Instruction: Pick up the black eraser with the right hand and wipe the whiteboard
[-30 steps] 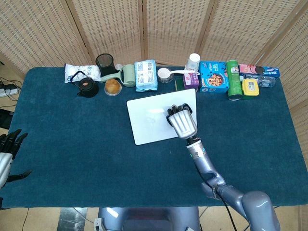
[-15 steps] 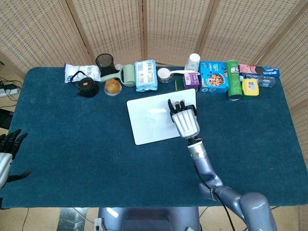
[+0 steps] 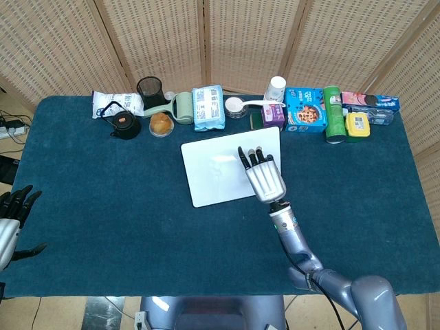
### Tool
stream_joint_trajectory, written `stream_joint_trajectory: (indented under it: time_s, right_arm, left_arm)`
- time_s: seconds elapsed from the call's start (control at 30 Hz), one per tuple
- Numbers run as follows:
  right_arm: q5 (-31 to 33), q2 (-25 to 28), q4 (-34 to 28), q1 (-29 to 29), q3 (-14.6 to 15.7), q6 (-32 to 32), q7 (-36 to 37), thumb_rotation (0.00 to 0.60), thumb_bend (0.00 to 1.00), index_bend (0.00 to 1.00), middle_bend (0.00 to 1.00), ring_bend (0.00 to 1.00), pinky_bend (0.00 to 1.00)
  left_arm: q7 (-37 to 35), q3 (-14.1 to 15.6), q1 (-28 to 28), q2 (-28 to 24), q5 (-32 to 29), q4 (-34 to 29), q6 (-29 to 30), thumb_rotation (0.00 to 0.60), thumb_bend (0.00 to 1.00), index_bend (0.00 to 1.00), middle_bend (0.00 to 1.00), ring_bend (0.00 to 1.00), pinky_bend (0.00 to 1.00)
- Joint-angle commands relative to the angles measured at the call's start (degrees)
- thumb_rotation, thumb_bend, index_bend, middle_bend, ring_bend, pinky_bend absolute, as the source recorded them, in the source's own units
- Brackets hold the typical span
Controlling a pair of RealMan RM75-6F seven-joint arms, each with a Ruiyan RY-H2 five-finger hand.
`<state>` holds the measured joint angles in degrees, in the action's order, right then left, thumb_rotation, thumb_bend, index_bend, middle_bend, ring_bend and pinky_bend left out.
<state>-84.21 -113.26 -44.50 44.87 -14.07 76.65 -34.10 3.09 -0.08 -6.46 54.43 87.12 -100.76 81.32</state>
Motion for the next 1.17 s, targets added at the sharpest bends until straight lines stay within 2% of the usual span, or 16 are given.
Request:
stream_joint_trajectory:
  time_s: [0.03,0.17,0.3,0.4,0.47,0.57,0.77,0.8,0.9,1.17]
  right_arm:
    - [-0.05,0.47,-0.48,0.06,-0.42,0.75,0.8,0.6,0.0,0.13,0.34,0.31,0.69]
    - [-0.86,4.15,-2.99,-0.56,-0.22,1.64,3.81,0.6,0.0,0.13,0.34,0.31,0.68]
    - [-3.64,10.28,-6.36,-1.82,2.67,1.28,10.81,0.6,0.0,0.15,0.33,0.3,0.65]
    - [-5.2,14.51,-8.27,-2.84,4.83,0.51,15.34,0.6,0.0,0.15,0.26,0.26,0.54]
    - [-6.01,20.3,-11.06,-4.7,7.62,-1.41,20.6,0.6,0.0,0.14,0.2,0.19,0.43]
    - [-6.41,26.69,-15.65,-6.31,10.18,-3.8,24.81,0.6,0.0,0.13,0.15,0.11,0.33]
    - [-3.03,37.74,-27.2,-10.99,13.6,-7.72,27.97,0.6,0.0,0.11,0.12,0.08,0.25]
    - [-0.33,40.24,-30.79,-13.71,14.1,-7.33,29.44,0.6,0.0,0.11,0.12,0.07,0.24]
    - [2.58,44.68,-37.62,-18.11,14.95,-5.08,29.48,0.6,0.0,0.11,0.11,0.06,0.21]
    - [6.37,48.62,-44.67,-25.56,15.52,1.13,26.59,0.6,0.0,0.12,0.1,0.05,0.14]
  left_arm:
    - [-0.06,-0.12,-0.11,-0.05,-0.22,0.0,-0.17,0.6,0.11,0.0,0.0,0.0,0.0]
    - [-0.16,-0.24,-0.27,-0.06,-0.39,0.02,-0.37,0.6,0.11,0.0,0.0,0.0,0.0]
    - [0.01,-0.19,-0.26,-0.01,-0.37,-0.08,-0.38,0.6,0.11,0.0,0.0,0.0,0.0]
    - [0.12,-0.14,-0.18,0.09,-0.29,-0.09,-0.25,0.6,0.11,0.0,0.0,0.0,0.0]
    - [0.42,-0.2,-0.13,0.24,-0.41,-0.13,-0.12,0.6,0.11,0.0,0.0,0.0,0.0]
    - [0.91,-0.27,-0.15,0.41,-0.59,-0.24,-0.13,0.6,0.11,0.0,0.0,0.0,0.0]
    - [1.9,-0.35,-0.14,0.75,-1.01,-0.5,-0.19,0.6,0.11,0.0,0.0,0.0,0.0]
    - [2.23,-0.34,-0.1,0.85,-1.03,-0.57,-0.09,0.6,0.11,0.0,0.0,0.0,0.0]
    - [3.01,-0.33,0.01,1.12,-1.11,-0.79,0.09,0.6,0.11,0.0,0.0,0.0,0.0]
    - [4.0,-0.3,0.23,1.49,-0.95,-1.08,0.59,0.6,0.11,0.0,0.0,0.0,0.0]
